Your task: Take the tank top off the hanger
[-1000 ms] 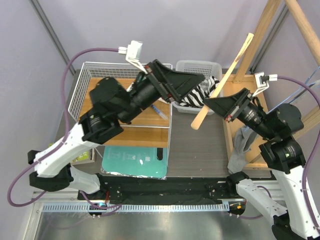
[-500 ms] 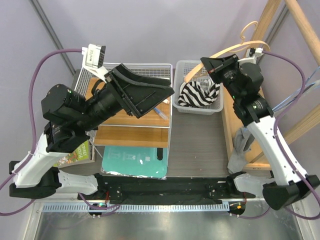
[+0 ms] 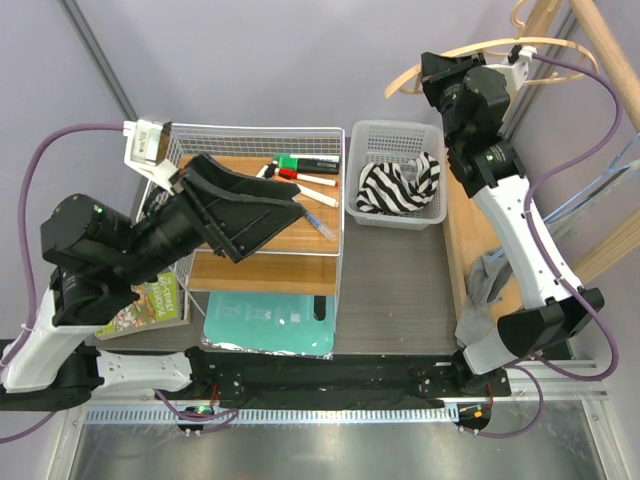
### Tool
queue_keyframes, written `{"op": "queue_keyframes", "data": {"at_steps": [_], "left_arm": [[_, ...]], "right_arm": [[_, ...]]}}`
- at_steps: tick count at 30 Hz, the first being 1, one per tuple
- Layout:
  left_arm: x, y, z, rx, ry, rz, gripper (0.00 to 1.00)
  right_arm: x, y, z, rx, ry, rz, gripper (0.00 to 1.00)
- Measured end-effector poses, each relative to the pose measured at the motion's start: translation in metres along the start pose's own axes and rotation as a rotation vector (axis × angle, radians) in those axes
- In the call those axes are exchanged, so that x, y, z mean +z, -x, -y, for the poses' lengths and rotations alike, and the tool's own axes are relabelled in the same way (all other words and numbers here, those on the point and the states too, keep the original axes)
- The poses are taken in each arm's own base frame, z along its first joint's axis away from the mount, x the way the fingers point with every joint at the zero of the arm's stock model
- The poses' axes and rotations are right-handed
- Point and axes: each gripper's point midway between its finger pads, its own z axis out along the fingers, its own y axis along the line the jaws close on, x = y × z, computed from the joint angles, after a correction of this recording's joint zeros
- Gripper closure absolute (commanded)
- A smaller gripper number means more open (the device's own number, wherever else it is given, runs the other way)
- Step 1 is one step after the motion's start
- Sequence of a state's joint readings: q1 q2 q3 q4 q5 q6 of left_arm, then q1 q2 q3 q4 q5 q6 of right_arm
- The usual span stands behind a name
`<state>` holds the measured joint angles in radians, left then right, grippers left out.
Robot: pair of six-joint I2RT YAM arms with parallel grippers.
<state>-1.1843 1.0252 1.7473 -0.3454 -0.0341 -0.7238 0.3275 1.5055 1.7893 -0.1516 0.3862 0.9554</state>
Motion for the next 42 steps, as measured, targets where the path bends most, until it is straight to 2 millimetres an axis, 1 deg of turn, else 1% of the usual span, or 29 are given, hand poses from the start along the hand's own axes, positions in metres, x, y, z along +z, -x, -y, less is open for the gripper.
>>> {"op": "queue_keyframes", "data": {"at_steps": [3, 5, 7, 10, 11, 13, 20, 28, 35, 38, 42], "left_arm": [[-0.009, 0.005, 0.002, 0.0, -0.002, 0.014, 0.27], [-0.014, 0.004, 0.001, 0.0, 0.003, 0.012, 0.27], [-0.018, 0.006, 0.002, 0.0, 0.001, 0.016, 0.27], [-0.02, 0.006, 0.001, 0.001, 0.005, 0.01, 0.27], [-0.02, 0.004, 0.0, 0.003, 0.009, 0.006, 0.27], [-0.02, 0.001, -0.003, 0.006, 0.018, -0.006, 0.27], [-0.019, -0.003, -0.006, 0.014, 0.029, -0.02, 0.28], [-0.018, -0.012, -0.014, 0.02, 0.046, -0.041, 0.28], [-0.02, -0.013, -0.014, 0.019, 0.046, -0.042, 0.28], [-0.02, -0.012, -0.013, 0.019, 0.044, -0.04, 0.28], [-0.02, -0.012, -0.013, 0.019, 0.044, -0.04, 0.29]], "right_arm": [[0.011, 0.006, 0.01, 0.005, -0.036, 0.042, 0.99], [0.021, 0.009, 0.018, 0.001, -0.062, 0.067, 0.99], [0.033, 0.014, 0.02, 0.0, -0.075, 0.087, 0.99], [0.051, 0.024, 0.019, 0.002, -0.077, 0.115, 0.99], [0.056, 0.026, 0.018, 0.001, -0.08, 0.121, 0.99], [0.063, 0.037, 0.022, -0.001, -0.091, 0.143, 0.99], [0.067, 0.058, 0.038, 0.031, -0.132, 0.196, 0.99], [0.069, 0.07, 0.046, 0.064, -0.153, 0.225, 0.99], [0.072, 0.086, 0.057, 0.1, -0.173, 0.253, 0.99], [0.073, 0.086, 0.061, 0.117, -0.179, 0.25, 0.99], [0.075, 0.082, 0.065, 0.129, -0.188, 0.24, 0.99]]}}
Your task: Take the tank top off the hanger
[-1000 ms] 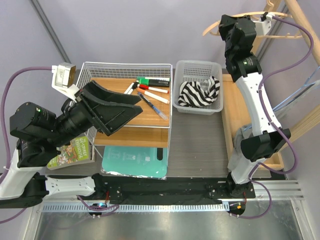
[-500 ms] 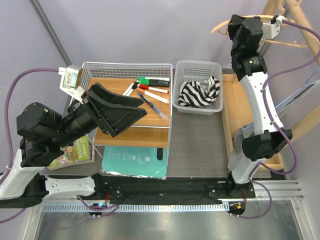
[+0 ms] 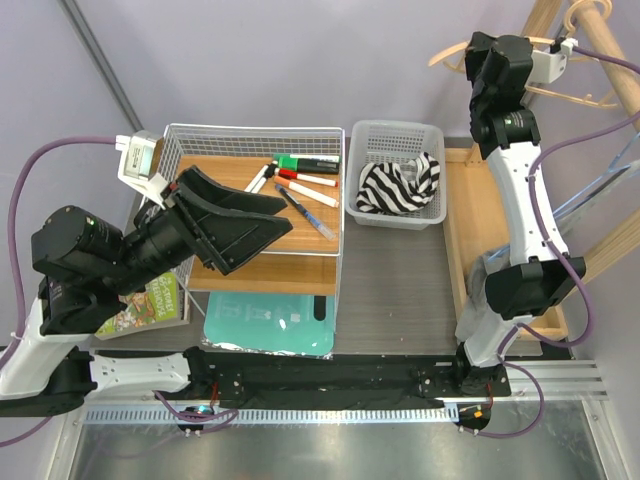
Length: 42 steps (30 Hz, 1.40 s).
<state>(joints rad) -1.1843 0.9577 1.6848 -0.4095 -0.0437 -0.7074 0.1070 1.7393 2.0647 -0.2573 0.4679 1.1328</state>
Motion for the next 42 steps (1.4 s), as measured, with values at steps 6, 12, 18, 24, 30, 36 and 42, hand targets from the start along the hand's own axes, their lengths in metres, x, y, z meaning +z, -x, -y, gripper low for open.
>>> {"op": "queue_keyframes", "data": {"at_steps": [6, 12, 18, 24, 30, 36, 42], "left_arm": [[0.0, -0.002, -0.001, -0.002, 0.003, -0.004, 0.28], [0.0, -0.003, -0.001, -0.016, 0.0, -0.008, 0.28], [0.001, -0.005, -0.001, -0.017, -0.001, -0.013, 0.28], [0.004, -0.008, -0.003, -0.017, 0.002, -0.021, 0.28], [0.01, -0.018, -0.008, -0.023, 0.01, -0.043, 0.28], [0.019, -0.026, -0.012, -0.028, 0.013, -0.055, 0.28], [0.034, -0.04, -0.014, -0.042, -0.001, -0.095, 0.29]], "right_arm": [[0.003, -0.005, 0.006, 0.011, -0.018, -0.014, 0.78], [0.002, -0.01, 0.009, 0.012, -0.021, -0.036, 0.51], [-0.003, -0.022, 0.019, -0.026, -0.056, -0.076, 0.02], [-0.033, -0.034, 0.024, -0.13, -0.111, -0.116, 0.0], [-0.084, -0.02, 0.016, -0.241, -0.118, -0.096, 0.0], [-0.13, -0.025, 0.01, -0.372, -0.062, -0.158, 0.0], [-0.158, -0.046, 0.034, -0.505, -0.045, -0.295, 0.0]]}}
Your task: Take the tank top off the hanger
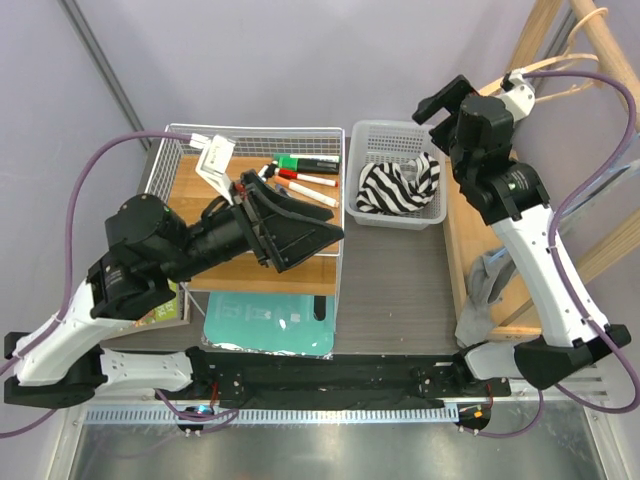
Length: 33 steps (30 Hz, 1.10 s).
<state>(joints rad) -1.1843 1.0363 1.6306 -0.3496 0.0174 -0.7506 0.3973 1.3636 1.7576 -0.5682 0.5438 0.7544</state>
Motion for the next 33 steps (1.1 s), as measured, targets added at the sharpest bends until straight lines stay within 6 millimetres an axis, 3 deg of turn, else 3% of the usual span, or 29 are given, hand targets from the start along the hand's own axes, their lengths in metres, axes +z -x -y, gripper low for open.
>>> {"op": "queue_keyframes", "data": {"at_steps": [4, 7, 14, 19, 25, 28, 33], "left_arm": [[0.013, -0.012, -0.005, -0.003, 0.002, -0.04, 0.3], [0.023, -0.021, -0.006, -0.01, -0.006, -0.072, 0.31], [0.054, -0.047, 0.0, -0.038, -0.061, -0.15, 0.31], [0.084, -0.088, 0.019, -0.006, -0.118, -0.24, 0.31], [0.095, -0.123, 0.032, 0.103, -0.125, -0.272, 0.33], [0.104, -0.124, 0.036, 0.179, -0.094, -0.236, 0.34], [0.134, -0.125, 0.031, 0.332, 0.023, -0.178, 0.31]], "right_arm": [[-0.015, -0.011, 0.022, -0.078, -0.022, -0.047, 0.0], [-0.037, -0.003, 0.029, -0.104, -0.004, -0.056, 0.0], [-0.089, 0.004, 0.02, -0.095, 0.169, -0.112, 0.0], [-0.127, 0.001, 0.019, -0.083, 0.287, -0.171, 0.0], [-0.178, 0.034, 0.02, -0.061, 0.379, -0.119, 0.0], [-0.206, 0.058, 0.023, -0.05, 0.412, -0.069, 0.0], [-0.234, 0.089, 0.033, -0.046, 0.405, 0.013, 0.0]]}}
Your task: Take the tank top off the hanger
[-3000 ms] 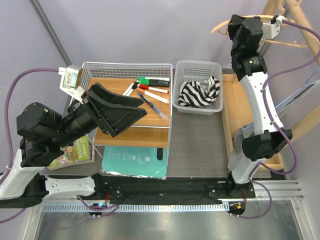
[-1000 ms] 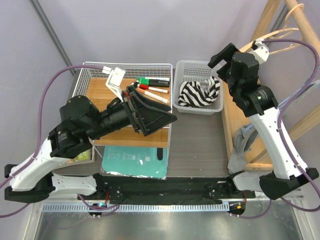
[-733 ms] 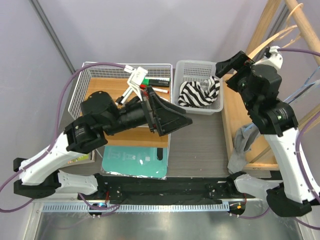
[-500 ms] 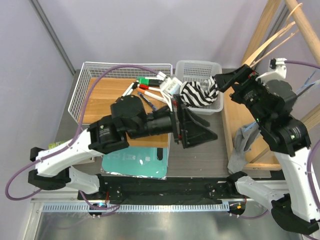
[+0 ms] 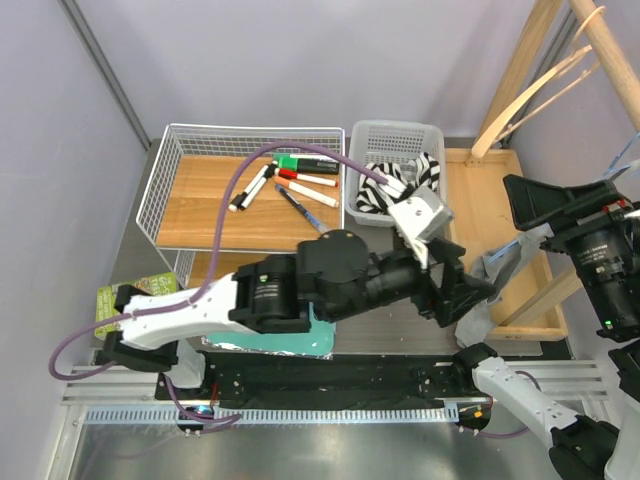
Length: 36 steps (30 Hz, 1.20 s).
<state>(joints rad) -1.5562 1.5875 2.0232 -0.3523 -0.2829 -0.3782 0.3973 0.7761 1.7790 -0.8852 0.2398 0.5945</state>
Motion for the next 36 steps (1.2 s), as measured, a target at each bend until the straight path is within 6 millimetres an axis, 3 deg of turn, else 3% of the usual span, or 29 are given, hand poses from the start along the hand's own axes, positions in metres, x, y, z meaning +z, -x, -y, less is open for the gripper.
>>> {"op": "queue_keyframes", "data": {"at_steps": [4, 11, 14, 18, 28, 36], "left_arm": [[0.033, -0.016, -0.013, 0.098, 0.102, -0.03, 0.28], [0.077, -0.077, -0.059, 0.169, 0.201, -0.176, 0.29], [0.087, -0.091, -0.08, 0.172, 0.232, -0.21, 0.29], [0.096, -0.093, -0.101, 0.159, 0.258, -0.215, 0.29], [0.121, -0.086, -0.094, 0.127, 0.209, -0.137, 0.42], [0.153, -0.112, -0.106, 0.126, 0.207, -0.137, 0.64]], "right_arm": [[-0.016, 0.005, 0.011, -0.013, -0.041, 0.018, 0.0], [-0.05, 0.024, 0.022, -0.023, -0.078, 0.068, 0.0], [-0.068, 0.034, 0.024, -0.018, -0.076, 0.1, 0.0], [-0.086, 0.043, 0.024, -0.011, -0.061, 0.127, 0.0], [-0.095, 0.031, 0.022, 0.0, -0.025, 0.081, 0.0], [-0.108, 0.022, 0.025, 0.019, 0.0, 0.065, 0.0]]}}
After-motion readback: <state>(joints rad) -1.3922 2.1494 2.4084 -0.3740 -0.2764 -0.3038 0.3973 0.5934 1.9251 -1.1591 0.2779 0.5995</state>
